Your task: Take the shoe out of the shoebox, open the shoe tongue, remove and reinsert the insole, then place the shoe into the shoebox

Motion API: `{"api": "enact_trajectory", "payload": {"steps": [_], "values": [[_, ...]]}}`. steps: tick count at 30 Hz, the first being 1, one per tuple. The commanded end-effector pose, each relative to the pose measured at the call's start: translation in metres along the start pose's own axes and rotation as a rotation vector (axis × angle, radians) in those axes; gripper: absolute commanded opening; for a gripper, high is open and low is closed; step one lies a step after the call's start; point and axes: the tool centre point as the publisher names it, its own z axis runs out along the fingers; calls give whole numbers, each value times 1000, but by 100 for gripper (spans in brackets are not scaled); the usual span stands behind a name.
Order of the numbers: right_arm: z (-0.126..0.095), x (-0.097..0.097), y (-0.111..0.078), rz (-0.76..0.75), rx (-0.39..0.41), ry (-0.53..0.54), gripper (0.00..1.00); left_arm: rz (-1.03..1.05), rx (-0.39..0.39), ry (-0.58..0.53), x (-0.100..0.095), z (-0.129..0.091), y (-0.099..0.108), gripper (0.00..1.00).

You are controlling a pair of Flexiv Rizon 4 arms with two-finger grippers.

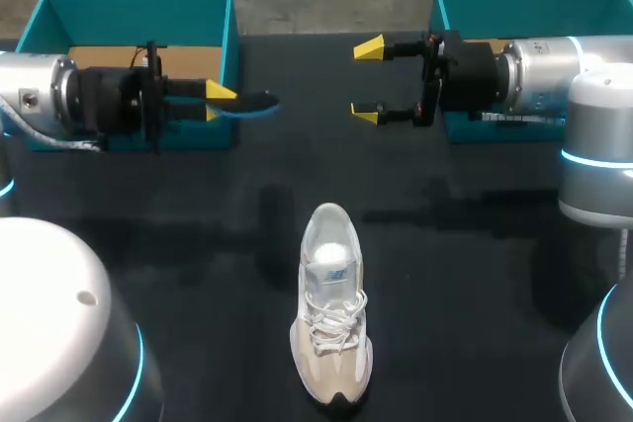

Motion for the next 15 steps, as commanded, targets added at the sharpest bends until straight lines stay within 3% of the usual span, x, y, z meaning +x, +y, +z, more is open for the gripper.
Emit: {"api": "enact_trajectory", "payload": {"steps": [1, 15], "values": [[0, 0, 0, 0, -1, 0, 100, -463, 137, -18, -2, -1, 9, 0], [0, 0, 0, 0, -1, 0, 100, -509, 144, -16, -3, -1, 11, 0]]}}
